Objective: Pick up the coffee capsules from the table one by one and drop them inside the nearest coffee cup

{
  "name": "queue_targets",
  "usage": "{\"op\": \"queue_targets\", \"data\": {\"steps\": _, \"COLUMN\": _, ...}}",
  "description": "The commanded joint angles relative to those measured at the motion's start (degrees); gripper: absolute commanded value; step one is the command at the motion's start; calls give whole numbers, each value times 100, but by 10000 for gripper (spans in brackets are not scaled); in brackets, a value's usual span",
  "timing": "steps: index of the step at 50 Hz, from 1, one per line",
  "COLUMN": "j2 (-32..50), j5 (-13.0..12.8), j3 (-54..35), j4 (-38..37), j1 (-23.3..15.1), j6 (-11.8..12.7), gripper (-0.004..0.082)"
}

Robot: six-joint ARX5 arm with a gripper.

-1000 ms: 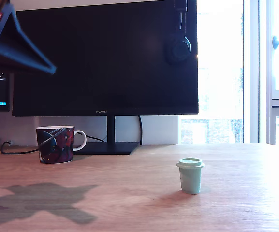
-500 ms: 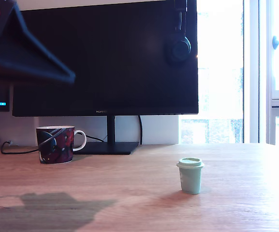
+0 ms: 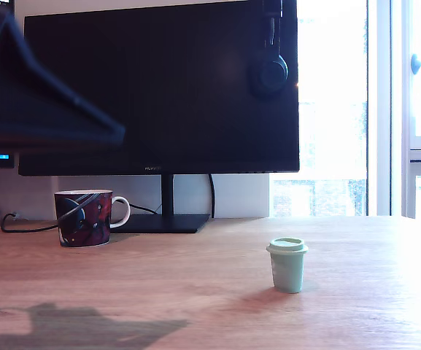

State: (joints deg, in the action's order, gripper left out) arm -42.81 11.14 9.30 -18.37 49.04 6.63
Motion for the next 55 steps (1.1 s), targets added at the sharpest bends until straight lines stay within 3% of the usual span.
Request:
{"op": "queue_targets", "data": {"steps": 1, "j2": 7, "j5": -28, "j3": -79, "j4": -105, "j1": 15, "j6": -66, "gripper": -19}}
{"op": "queue_targets", "data": {"steps": 12, "j2": 7, "j5": -31, "j3": -77, "j4": -90, "j1": 9, "j6": -70, "gripper": -18}}
{"op": "queue_targets", "data": {"steps": 16, "j2": 7, "j5": -15, "j3": -72, "j4": -74, "j1": 13, "j6": -66, "gripper": 30}}
{"op": "queue_targets", "data": {"steps": 18, "j2": 4, "j5": -4, "j3": -72, "j4": 4, "j1": 13, "j6": -70, "gripper": 119}}
{"op": "queue_targets", "data": {"steps": 23, "j2": -116, "j5": -13, "j3": -72, "j4": 37, "j1": 13, "j6": -175, "gripper": 530}}
{"op": "queue_targets", "data": {"steps": 26, "j2": -260, "j5": 7, "j3": -72, "j4": 37, "j1": 13, "j6": -321, "gripper": 644}}
{"op": "queue_targets", "data": {"steps": 30, "j2": -494, "j5": 44, "j3": -72, "j4": -103, "j1": 15, "j6": -522, "gripper": 655}}
{"op": "queue_targets", "data": {"steps": 55, "j2": -2232, "j5": 39, "j3": -72, "j4": -2243, "j1": 15, "j6": -629, "gripper": 655}}
